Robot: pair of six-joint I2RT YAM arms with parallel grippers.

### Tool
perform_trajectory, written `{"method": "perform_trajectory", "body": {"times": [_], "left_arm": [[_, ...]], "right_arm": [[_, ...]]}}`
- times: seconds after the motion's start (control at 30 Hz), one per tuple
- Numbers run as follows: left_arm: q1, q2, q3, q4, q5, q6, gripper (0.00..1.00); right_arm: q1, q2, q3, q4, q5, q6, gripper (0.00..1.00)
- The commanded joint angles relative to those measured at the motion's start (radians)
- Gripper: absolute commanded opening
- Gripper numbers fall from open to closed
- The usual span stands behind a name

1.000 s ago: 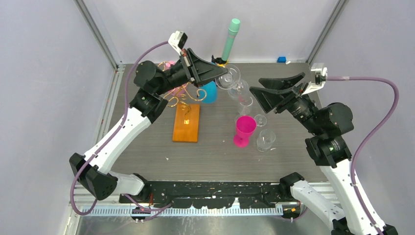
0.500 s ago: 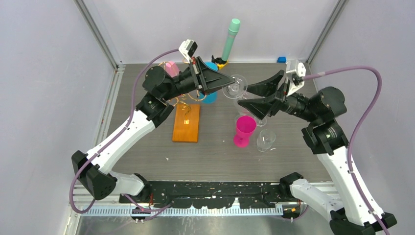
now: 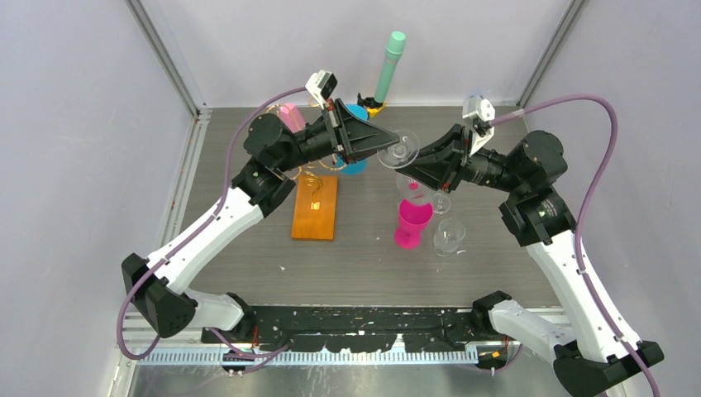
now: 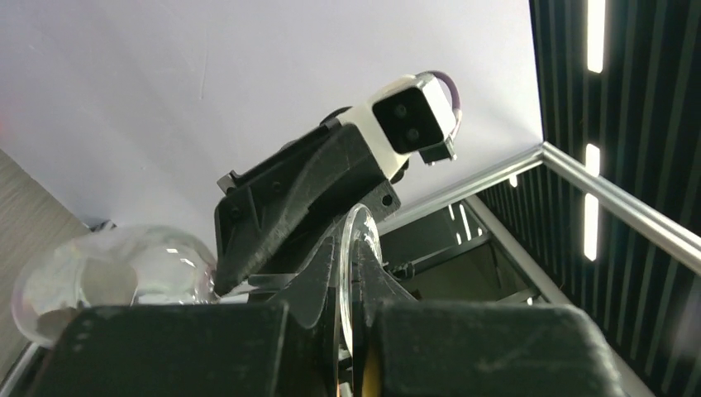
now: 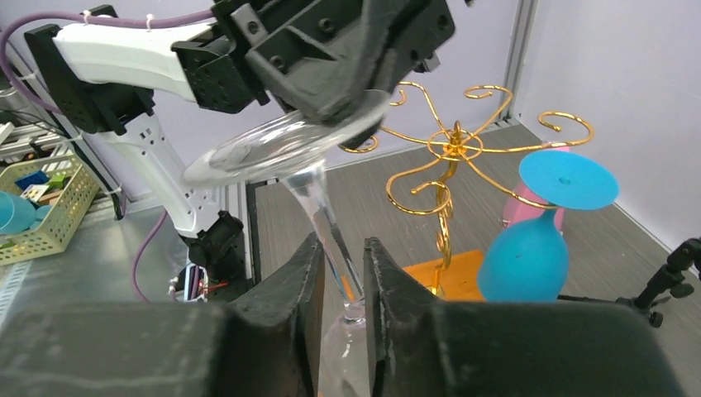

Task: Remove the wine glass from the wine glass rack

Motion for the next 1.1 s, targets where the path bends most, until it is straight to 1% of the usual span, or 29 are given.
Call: {"method": "perform_trajectory", "body": {"times": [0.0, 0.07, 0.23, 0.27, 0.33, 0.43, 0.5, 0.53, 0.6, 0.73, 0.83, 0.9, 0.93, 0.97, 1.03, 1.07], "left_arm": [[-0.007, -0.011, 0.012, 0.085, -0.014, -0.004, 0.00], [-0.007, -0.009, 0.012, 0.085, -0.017, -0.004, 0.00], [-0.007, -0.005, 0.023, 0.085, -0.024, 0.000, 0.01], [-0.007, -0.005, 0.024, 0.085, -0.027, 0.001, 0.06], [-0.007, -0.003, 0.025, 0.085, -0.032, 0.001, 0.23], [-0.007, -0.004, 0.024, 0.078, -0.042, 0.016, 0.50], [-0.006, -0.003, 0.022, 0.068, -0.046, 0.044, 0.62], [-0.002, -0.002, 0.022, 0.060, -0.047, 0.062, 0.65], [0.008, -0.001, 0.014, 0.038, -0.055, 0.083, 0.68], [0.022, -0.006, -0.018, 0.033, -0.083, 0.096, 0.73], [0.022, -0.002, -0.034, 0.037, -0.102, 0.096, 0.75], [0.022, 0.000, -0.046, 0.052, -0.111, 0.087, 0.76], [0.022, 0.001, -0.056, 0.065, -0.114, 0.078, 0.76], [0.020, 0.004, -0.065, 0.082, -0.119, 0.066, 0.77], [0.013, 0.009, -0.081, 0.110, -0.125, 0.036, 0.76], [0.009, 0.015, -0.084, 0.126, -0.125, 0.021, 0.76]], "right_arm": [[-0.002, 0.004, 0.038, 0.081, -0.026, 0.063, 0.12], [-0.002, 0.003, 0.031, 0.115, -0.022, 0.089, 0.02], [-0.002, 0.004, 0.038, 0.143, -0.015, 0.140, 0.00], [-0.002, 0.001, 0.034, 0.162, -0.009, 0.149, 0.00], [-0.002, -0.007, 0.025, 0.186, 0.018, 0.169, 0.00], [-0.002, -0.028, 0.001, 0.220, 0.085, 0.199, 0.00], [-0.002, -0.047, -0.018, 0.251, 0.143, 0.218, 0.00], [-0.002, -0.055, -0.027, 0.263, 0.164, 0.223, 0.00], [-0.002, -0.081, -0.034, 0.264, 0.264, 0.224, 0.00], [-0.002, -0.139, -0.040, 0.255, 0.415, 0.224, 0.00], [-0.002, -0.191, -0.053, 0.263, 0.535, 0.250, 0.00], [-0.001, -0.225, -0.077, 0.296, 0.648, 0.292, 0.00], [-0.001, -0.234, -0.101, 0.333, 0.738, 0.335, 0.00], [-0.002, -0.254, -0.114, 0.357, 0.779, 0.356, 0.00], [-0.002, -0.271, -0.169, 0.431, 0.946, 0.447, 0.00], [-0.002, -0.274, -0.179, 0.446, 0.974, 0.465, 0.00]]}}
